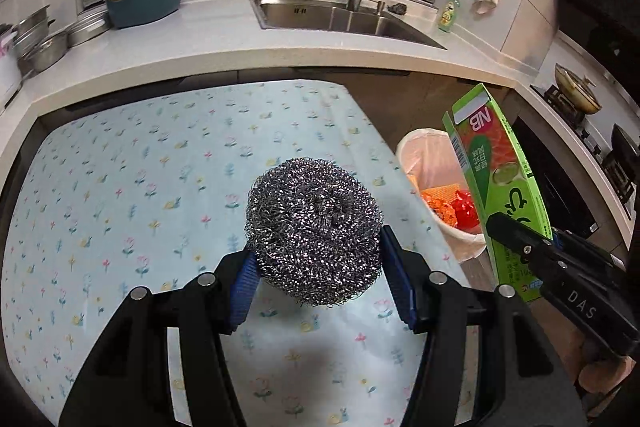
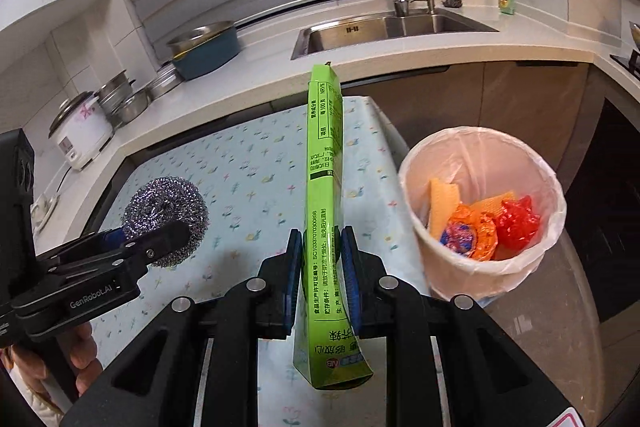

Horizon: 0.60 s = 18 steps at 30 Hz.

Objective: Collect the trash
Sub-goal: 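Carry the scrubber and green box to the bin and open the left tool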

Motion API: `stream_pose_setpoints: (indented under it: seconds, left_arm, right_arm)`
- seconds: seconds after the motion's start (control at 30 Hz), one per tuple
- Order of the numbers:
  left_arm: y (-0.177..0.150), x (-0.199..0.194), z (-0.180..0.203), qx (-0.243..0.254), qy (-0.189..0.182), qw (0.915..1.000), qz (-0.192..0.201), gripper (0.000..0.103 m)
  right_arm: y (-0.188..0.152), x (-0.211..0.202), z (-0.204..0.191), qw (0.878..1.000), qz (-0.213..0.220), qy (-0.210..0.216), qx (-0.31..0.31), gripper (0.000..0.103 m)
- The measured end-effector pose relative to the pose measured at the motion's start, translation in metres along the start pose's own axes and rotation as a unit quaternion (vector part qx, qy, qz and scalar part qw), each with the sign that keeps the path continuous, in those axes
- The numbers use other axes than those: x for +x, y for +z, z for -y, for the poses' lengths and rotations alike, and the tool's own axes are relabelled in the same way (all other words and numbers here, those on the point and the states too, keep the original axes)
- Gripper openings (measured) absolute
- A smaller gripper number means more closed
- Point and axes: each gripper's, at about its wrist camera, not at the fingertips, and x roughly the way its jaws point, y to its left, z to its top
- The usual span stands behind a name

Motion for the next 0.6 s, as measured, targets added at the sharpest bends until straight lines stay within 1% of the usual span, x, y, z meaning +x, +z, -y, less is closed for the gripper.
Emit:
stream_pose_setpoints:
  seconds: [0.2, 0.6]
  left_arm:
    - [0.025, 0.018, 0.043, 0.027, -0.024, 0.9993, 0.006, 0.054]
    - [0.048, 0.042, 0.095, 0.067, -0.056, 0.9962, 0.005, 0.054]
  right_arm:
    - [0.018, -0.011, 0.041, 0.999, 0.021, -0.024, 0.022, 0.019]
    - [0.033, -0.025, 0.097, 0.996, 0.046, -0.053, 0.056, 0.019]
